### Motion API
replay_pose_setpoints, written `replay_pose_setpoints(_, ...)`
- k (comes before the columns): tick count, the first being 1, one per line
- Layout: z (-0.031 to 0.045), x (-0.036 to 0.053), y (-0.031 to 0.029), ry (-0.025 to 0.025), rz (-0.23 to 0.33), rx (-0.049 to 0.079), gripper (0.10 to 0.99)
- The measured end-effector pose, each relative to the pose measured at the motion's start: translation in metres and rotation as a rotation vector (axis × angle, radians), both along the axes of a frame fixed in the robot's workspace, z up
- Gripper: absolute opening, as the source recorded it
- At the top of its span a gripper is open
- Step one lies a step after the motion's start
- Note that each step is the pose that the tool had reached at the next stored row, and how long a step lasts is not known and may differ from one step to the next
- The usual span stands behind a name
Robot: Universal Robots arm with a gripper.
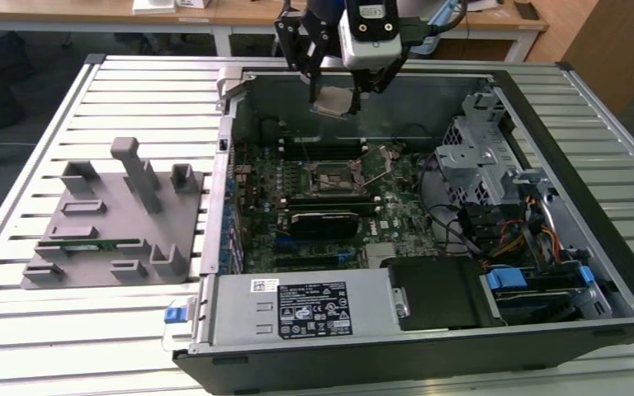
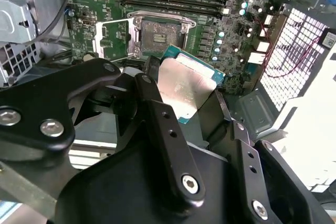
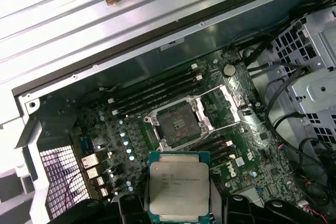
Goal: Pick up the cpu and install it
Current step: 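Place the cpu into insertion slot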
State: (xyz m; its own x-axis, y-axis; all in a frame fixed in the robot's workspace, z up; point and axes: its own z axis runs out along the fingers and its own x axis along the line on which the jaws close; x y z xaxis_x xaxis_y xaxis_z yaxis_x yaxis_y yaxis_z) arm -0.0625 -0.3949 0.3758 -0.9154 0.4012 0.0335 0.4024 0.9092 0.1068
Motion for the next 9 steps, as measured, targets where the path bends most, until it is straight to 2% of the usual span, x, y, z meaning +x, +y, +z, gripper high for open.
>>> replay_pose_setpoints(9, -0.0012, 0.0, 0.0007, 0.0, -0.12, 0.0, 0.541)
